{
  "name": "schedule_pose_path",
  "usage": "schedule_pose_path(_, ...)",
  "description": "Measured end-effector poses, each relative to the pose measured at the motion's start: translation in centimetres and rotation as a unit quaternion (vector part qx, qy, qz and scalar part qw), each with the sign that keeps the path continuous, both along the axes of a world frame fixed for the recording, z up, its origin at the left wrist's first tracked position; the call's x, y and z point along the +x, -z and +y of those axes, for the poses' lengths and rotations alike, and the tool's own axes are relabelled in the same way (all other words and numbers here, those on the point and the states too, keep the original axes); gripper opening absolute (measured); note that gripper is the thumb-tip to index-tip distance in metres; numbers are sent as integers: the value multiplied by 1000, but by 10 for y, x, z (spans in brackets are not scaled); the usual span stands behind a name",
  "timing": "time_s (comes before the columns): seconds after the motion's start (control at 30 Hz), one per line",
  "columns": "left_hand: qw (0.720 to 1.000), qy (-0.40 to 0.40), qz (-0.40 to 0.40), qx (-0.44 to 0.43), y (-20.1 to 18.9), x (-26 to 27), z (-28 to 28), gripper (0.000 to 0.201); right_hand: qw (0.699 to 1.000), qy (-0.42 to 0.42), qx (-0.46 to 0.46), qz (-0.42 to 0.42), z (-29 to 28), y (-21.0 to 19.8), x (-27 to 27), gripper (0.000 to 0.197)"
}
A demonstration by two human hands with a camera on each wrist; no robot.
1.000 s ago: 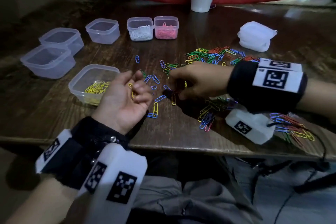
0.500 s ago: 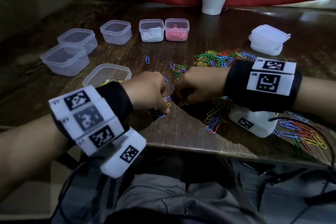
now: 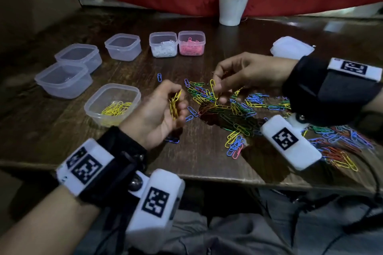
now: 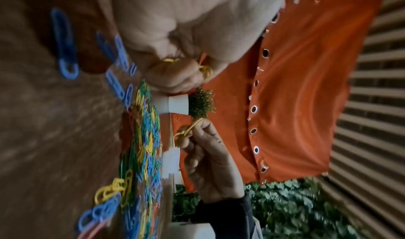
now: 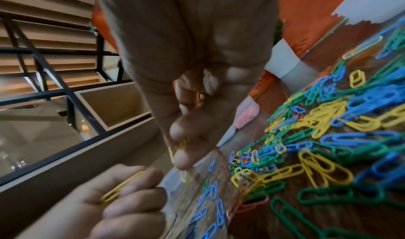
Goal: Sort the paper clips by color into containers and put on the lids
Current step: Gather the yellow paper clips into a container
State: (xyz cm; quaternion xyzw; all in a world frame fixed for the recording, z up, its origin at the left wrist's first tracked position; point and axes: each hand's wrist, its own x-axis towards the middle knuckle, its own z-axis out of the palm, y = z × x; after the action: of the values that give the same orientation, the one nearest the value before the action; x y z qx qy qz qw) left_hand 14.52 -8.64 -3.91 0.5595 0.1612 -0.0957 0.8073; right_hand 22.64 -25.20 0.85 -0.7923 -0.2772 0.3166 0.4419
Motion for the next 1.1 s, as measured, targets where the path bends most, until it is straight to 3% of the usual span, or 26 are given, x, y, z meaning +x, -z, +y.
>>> schedule_pose_path(0.1, 991, -61, 0, -116, 6, 0, -13, 33, 1000, 7, 26, -13, 5, -6, -4, 12)
schedule_pose_path(0.23, 972, -79, 8, -222, 9, 2, -22, 27, 999, -4, 35, -41, 20, -10, -10, 15)
schedule_pose_path(0.43, 940, -89, 22, -328, 6, 1, -25, 29, 983, -80, -76, -147, 40, -7, -20, 15)
schedule_pose_path(0.53, 923, -86, 31, -373, 6, 0, -24, 30, 973, -20, -51, -222, 33, -18, -15, 3)
schedule_pose_path(0.63, 905, -78, 40, -416, 7, -1, -23, 28, 971, 85, 16, -224, 7, -26, -1, 2)
schedule_pose_path(0.73, 891, -93, 49, -441, 9, 2, -21, 25, 962, 61, -109, -243, -22, -18, 8, 13)
schedule_pose_path(0.8, 880, -107, 53, -460, 9, 5, -19, 17, 926, 7, -238, -292, -33, -9, 7, 9)
schedule_pose_path(0.87, 900, -85, 54, -424, 9, 9, -16, 12, 880, -24, -321, -348, -39, 2, 12, 15)
schedule_pose_path(0.93, 945, -29, 44, -322, 3, 14, -14, 9, 856, -5, -349, -380, -40, 10, 22, 19)
schedule_pose_path(1.03, 982, 67, 44, -173, -20, 26, -10, 21, 870, 22, -335, -362, -36, 15, 38, 25)
schedule_pose_path(1.1, 992, 110, 55, -36, -36, 37, -12, 15, 884, 10, -319, -340, -30, 17, 45, 28)
